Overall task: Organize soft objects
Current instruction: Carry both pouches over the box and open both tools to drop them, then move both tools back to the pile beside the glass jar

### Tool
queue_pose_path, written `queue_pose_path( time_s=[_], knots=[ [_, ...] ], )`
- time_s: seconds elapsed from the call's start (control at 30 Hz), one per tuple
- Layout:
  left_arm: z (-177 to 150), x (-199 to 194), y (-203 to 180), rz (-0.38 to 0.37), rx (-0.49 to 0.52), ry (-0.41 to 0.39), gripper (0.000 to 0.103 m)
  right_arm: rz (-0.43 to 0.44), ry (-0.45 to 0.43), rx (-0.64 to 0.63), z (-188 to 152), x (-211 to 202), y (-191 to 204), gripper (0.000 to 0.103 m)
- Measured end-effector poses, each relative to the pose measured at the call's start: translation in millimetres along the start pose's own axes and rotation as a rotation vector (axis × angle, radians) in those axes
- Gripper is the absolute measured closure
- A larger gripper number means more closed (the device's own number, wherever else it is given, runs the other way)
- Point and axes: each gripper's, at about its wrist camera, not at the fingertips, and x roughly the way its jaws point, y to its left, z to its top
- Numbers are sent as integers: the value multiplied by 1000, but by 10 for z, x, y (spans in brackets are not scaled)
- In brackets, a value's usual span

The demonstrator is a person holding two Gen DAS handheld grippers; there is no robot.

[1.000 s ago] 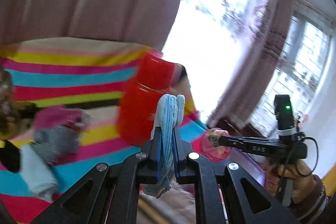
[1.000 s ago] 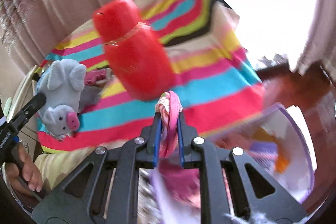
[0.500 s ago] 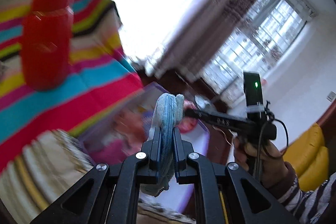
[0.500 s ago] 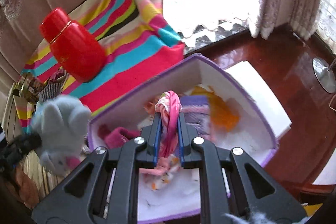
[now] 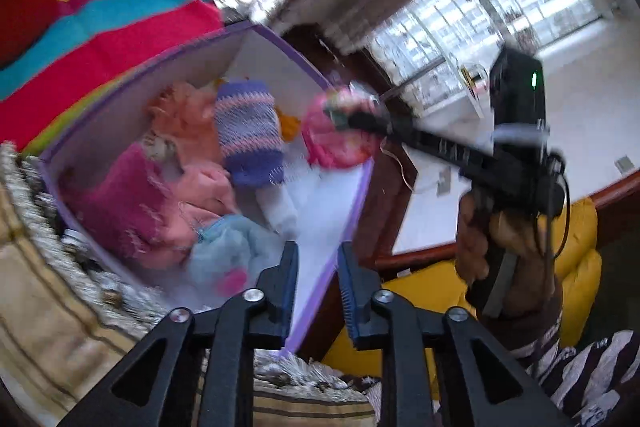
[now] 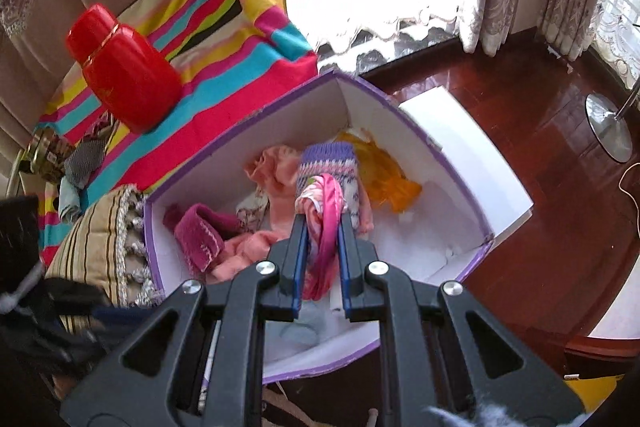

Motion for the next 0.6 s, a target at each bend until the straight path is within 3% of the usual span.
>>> queue_pose_path(
  time_s=[0.07, 0.3, 0.43, 0.6],
  knots=[
    [40, -93, 65, 18, -28, -43, 62, 5, 21, -12, -35, 44, 34, 86],
    [65, -245, 204, 42, -70, -112, 61, 38, 92, -68, -108, 174, 220, 83],
    [63, -355, 240, 69, -73, -143, 61, 27, 122, -69, -123, 236, 294, 57],
    [59, -475, 297, 121, -74, -195, 61, 26, 111, -73, -106, 214, 366, 55]
  ],
)
